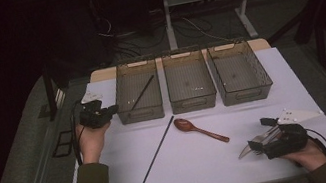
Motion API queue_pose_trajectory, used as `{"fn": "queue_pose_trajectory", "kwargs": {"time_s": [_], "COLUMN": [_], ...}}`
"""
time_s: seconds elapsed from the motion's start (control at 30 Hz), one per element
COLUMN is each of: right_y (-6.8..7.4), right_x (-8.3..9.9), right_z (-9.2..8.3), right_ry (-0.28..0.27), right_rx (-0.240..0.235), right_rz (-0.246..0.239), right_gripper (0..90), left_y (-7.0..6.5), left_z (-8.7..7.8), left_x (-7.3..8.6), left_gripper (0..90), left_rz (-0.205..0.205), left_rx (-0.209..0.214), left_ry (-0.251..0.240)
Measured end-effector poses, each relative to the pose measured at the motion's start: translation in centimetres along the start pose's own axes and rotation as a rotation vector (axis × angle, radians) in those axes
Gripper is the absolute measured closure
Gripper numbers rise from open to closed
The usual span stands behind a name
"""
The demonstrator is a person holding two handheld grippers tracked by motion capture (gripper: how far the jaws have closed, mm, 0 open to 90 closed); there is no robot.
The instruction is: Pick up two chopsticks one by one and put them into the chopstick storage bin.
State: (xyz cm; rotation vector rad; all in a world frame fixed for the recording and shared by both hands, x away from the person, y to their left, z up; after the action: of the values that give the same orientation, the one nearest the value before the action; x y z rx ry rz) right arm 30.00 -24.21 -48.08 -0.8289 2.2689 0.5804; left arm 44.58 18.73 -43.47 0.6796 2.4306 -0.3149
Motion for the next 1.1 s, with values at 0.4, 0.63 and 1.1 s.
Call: {"fn": "queue_pose_trajectory", "kwargs": {"time_s": [0.4, 0.63, 1.1], "right_y": [0.0, 0.1, 0.0], "right_x": [0.0, 0.0, 0.1], "right_z": [0.0, 0.0, -0.2], "right_ry": [0.002, 0.002, 0.002], "right_rx": [0.000, -0.006, -0.001], "right_rz": [-0.001, 0.002, 0.006], "right_gripper": [1.7, 1.7, 1.7], "left_y": [-2.8, -5.0, -9.7], "left_z": [-2.0, -1.8, -1.6], "left_x": [0.1, 1.5, 4.0], "left_gripper": [73.9, 56.5, 31.1], "left_rz": [0.019, 0.053, 0.113], "left_rx": [0.060, 0.077, 0.128], "left_ry": [-0.051, -0.035, -0.043]}}
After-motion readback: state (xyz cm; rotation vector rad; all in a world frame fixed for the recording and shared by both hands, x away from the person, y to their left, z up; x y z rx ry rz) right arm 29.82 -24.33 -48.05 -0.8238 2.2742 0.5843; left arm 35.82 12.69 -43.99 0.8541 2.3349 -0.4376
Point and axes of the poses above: each handheld gripper's, and its own axes: z roughly forward along the jaws, x roughly out of its underside, y roughly to its left, the point moved 9 cm from there along z, roughly forward along the jaws, and after that the axes turned 15 degrees about y, right-handed, at the moved point
